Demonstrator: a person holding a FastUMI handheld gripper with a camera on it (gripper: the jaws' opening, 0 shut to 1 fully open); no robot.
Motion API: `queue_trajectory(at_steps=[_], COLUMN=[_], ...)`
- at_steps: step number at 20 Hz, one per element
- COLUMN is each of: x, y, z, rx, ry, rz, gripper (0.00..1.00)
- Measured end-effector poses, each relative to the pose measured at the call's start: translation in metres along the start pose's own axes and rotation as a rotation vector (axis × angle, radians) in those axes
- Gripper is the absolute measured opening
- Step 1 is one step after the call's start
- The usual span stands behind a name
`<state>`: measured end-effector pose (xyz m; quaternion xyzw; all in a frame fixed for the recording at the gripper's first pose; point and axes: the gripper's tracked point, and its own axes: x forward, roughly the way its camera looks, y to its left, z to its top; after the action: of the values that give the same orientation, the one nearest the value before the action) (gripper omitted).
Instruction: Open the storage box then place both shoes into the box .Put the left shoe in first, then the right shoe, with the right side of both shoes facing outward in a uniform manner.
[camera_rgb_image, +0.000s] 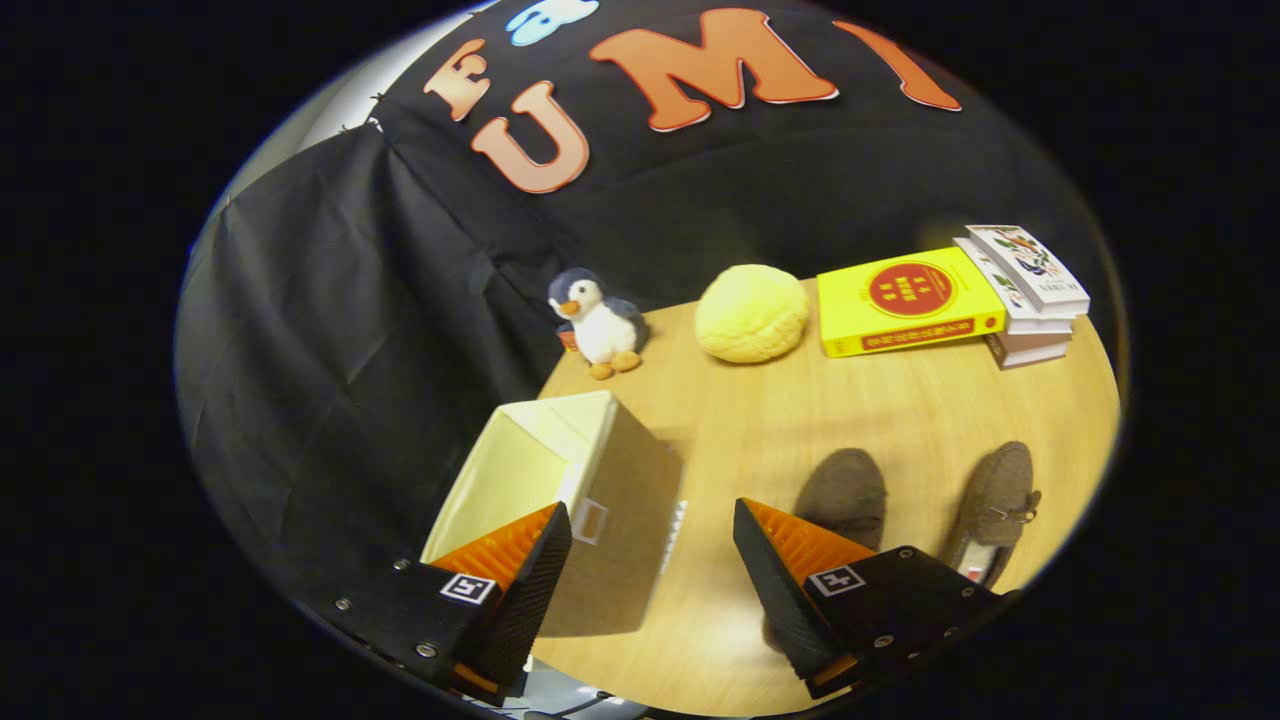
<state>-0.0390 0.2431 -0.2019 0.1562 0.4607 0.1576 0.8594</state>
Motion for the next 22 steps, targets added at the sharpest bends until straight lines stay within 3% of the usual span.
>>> queue_trajectory(at_steps=[8,13,16,19,22], x=[0.006,0.026,0.041,0.047,0.055], y=[-0.097,-0.128,-0.131,-0.149,-0.155], z=[-0.054,-0.069,-0.072,-0.082,-0.085], rx=[0.023,-0.005,-0.010,-0.070,-0.034], ry=[0.110,0.155,0.171,0.207,0.201], rz=[-0.202,-0.263,-0.253,-0.311,-0.318], gripper=[0.95,0.82,0.74,0.63,0.55])
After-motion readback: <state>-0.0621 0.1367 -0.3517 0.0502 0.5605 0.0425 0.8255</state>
